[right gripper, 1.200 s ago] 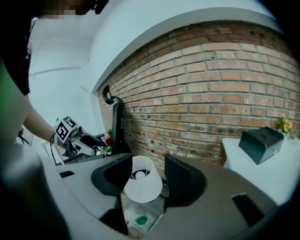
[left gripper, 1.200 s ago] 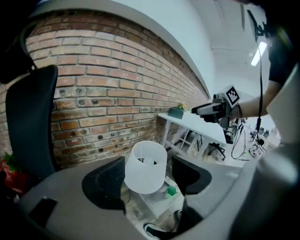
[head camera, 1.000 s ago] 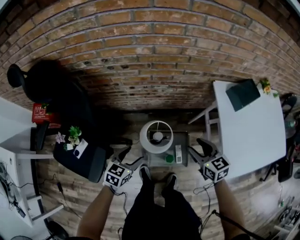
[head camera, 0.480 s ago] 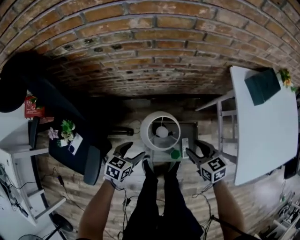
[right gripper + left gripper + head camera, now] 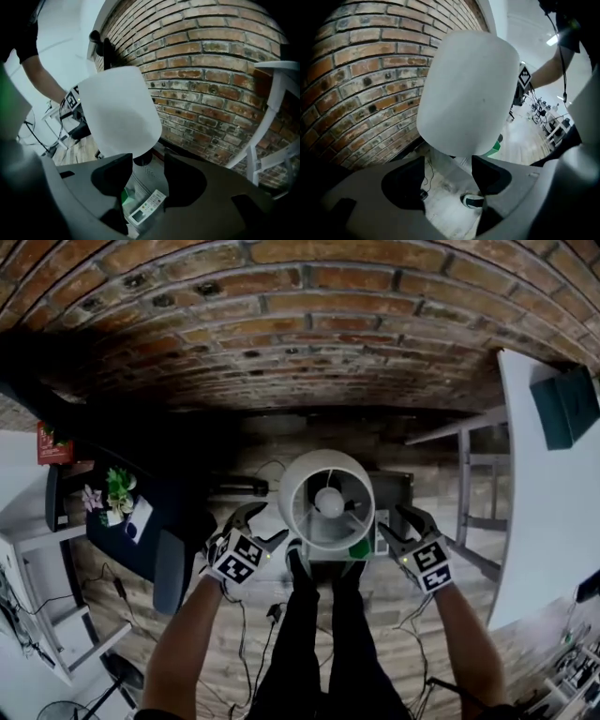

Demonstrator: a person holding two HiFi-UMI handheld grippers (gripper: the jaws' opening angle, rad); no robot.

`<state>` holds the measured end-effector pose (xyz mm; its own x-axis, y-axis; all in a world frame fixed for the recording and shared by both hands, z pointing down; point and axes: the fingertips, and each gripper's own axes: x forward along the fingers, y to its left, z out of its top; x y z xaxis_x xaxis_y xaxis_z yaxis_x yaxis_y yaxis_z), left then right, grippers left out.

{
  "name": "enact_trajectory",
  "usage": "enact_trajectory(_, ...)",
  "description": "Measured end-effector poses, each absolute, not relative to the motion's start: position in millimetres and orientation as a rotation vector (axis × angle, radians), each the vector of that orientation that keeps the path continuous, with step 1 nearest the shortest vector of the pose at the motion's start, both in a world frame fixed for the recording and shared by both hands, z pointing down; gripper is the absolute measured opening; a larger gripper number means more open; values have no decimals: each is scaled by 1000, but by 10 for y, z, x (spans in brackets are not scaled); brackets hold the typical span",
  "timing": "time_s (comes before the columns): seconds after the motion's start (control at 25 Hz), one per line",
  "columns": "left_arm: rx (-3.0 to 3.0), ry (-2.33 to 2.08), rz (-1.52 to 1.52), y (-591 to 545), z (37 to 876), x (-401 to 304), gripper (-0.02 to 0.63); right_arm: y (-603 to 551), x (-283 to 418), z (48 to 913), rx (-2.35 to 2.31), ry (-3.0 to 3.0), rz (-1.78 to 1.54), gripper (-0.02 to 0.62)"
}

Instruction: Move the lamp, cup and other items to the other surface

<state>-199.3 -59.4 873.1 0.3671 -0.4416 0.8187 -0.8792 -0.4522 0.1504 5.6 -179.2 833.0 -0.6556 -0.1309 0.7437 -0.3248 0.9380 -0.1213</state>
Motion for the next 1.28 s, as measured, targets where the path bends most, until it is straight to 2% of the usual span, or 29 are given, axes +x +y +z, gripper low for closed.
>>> enact_trajectory(0.2, 2126, -1074, 1112, -672, 8988, -1983, 307, -1602, 89, 8871, 119, -2178, 18, 232)
enact_trajectory(0.72, 2219, -1132, 1266, -1013, 9115, -2075, 311, -1875, -273, 8997, 188, -2209, -90, 244)
enact_trajectory(0.92, 2267, -1146, 1364, -1013, 9077, -2039, 308, -1838, -314, 8968, 135, -2160, -380, 193)
enact_trajectory(1.04, 2319, -1131, 1429, -1015, 9042, -1966, 305, -1847, -276, 8966, 147, -2144, -414, 187)
enact_trajectory(1.28, 2303, -1185, 1341, -1070, 8934, -1951, 295, -1901, -281, 8851, 183, -2160, -449, 170)
